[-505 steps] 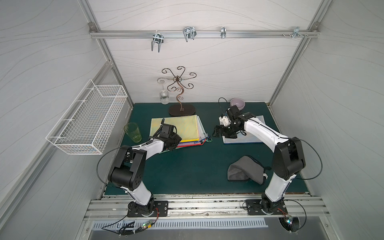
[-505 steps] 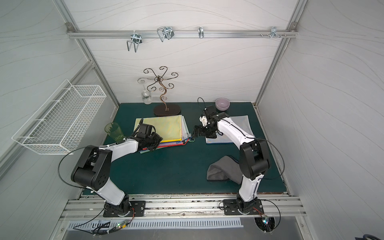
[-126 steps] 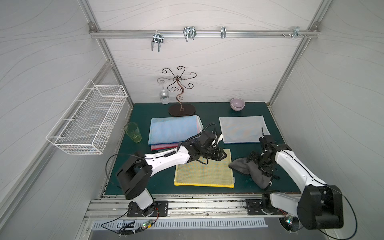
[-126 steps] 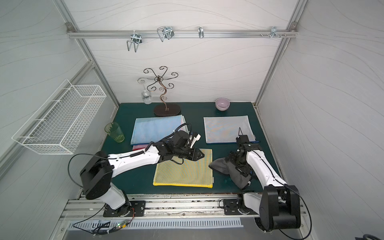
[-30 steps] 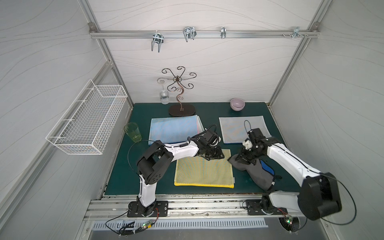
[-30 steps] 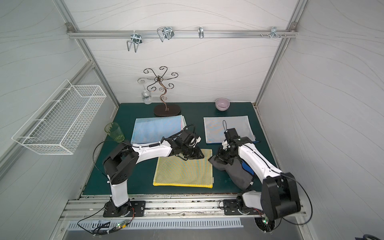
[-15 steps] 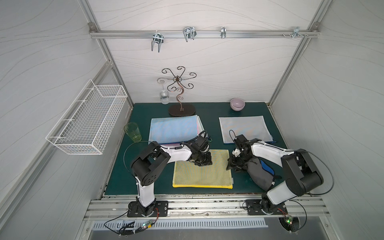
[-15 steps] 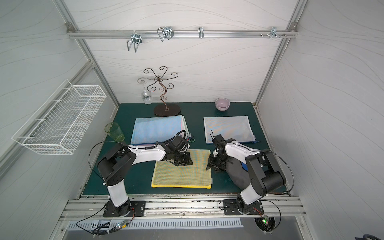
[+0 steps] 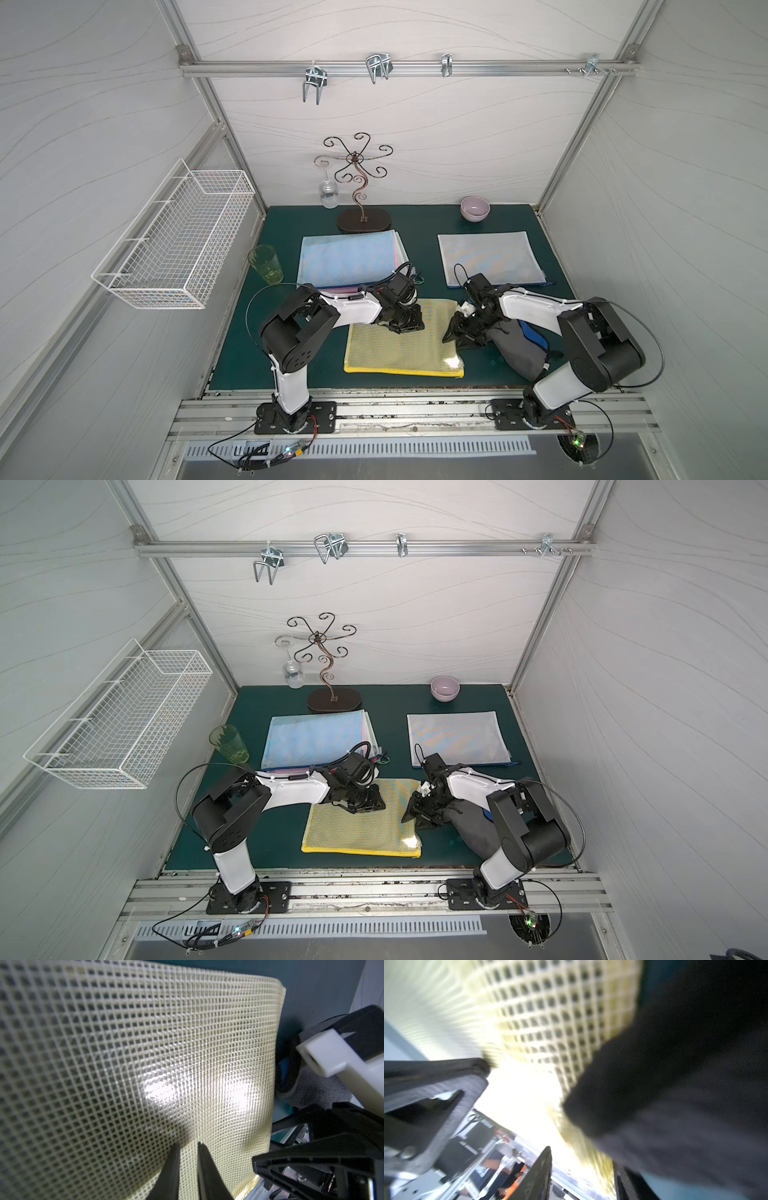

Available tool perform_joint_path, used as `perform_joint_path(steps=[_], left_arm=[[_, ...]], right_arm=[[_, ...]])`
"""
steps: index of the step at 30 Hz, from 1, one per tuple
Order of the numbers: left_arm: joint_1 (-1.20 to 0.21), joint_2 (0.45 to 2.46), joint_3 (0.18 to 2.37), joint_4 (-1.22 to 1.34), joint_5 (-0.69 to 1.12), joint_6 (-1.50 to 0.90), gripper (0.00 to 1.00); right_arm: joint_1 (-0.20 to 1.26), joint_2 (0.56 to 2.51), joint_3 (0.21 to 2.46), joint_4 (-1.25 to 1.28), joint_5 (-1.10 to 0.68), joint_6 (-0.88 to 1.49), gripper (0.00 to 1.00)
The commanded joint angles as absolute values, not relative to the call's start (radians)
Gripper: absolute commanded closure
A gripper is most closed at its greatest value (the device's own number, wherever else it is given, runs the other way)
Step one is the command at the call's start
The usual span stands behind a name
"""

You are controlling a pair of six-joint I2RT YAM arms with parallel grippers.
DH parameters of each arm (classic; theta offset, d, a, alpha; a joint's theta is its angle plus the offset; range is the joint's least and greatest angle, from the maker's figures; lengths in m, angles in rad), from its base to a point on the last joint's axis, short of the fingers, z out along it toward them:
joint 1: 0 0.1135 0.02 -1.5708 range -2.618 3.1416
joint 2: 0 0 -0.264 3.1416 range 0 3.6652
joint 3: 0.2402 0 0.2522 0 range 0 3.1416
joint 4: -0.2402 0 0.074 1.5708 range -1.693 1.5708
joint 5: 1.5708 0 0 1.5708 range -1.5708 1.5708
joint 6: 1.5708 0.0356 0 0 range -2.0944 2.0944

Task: Wipe the document bag
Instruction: Pick up the document bag from the center of the board.

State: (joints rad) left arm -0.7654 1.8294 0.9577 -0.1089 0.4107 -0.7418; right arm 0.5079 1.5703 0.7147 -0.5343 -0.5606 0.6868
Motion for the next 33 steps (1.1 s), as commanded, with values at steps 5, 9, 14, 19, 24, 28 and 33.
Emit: perform_joint_path(steps=[5,9,14,19,24,28,33], left_arm=[[-0.758,1.861,0.902,-0.171,0.352,-0.762,0.79],[-0.758,1.838,0.896,-0.169,0.338,-0.767,0.80],[-0.743,1.692,0.896,-0.193,0.317,-0.772,0.74],[-0.708,1.523,0.974,-0.328,0.283,-0.727,0.67],[-0.668,1.401,1.011,-0.425,0.265,-0.696,0.65],[-0.639,1.339,0.999,-0.469,0.243,-0.680,0.64],[-0.608,1.310,0.980,-0.511,0.239,-0.664,0.64]], right_arm=[[0.554,1.549,0.671,-0.323,-0.525,0.716,0.63],[0.557,1.518,0.728,-0.414,-0.490,0.682,0.96],[0.565,1.461,0.872,-0.635,-0.393,0.595,1.00],[0.548,1.488,1.105,-0.882,-0.216,0.479,1.00],[0.428,1.567,1.271,-0.982,-0.089,0.378,1.00],[0.350,1.670,1.380,-0.966,0.059,0.282,1.00],[0.276,1.856,1.544,-0.952,0.198,0.182,1.00]])
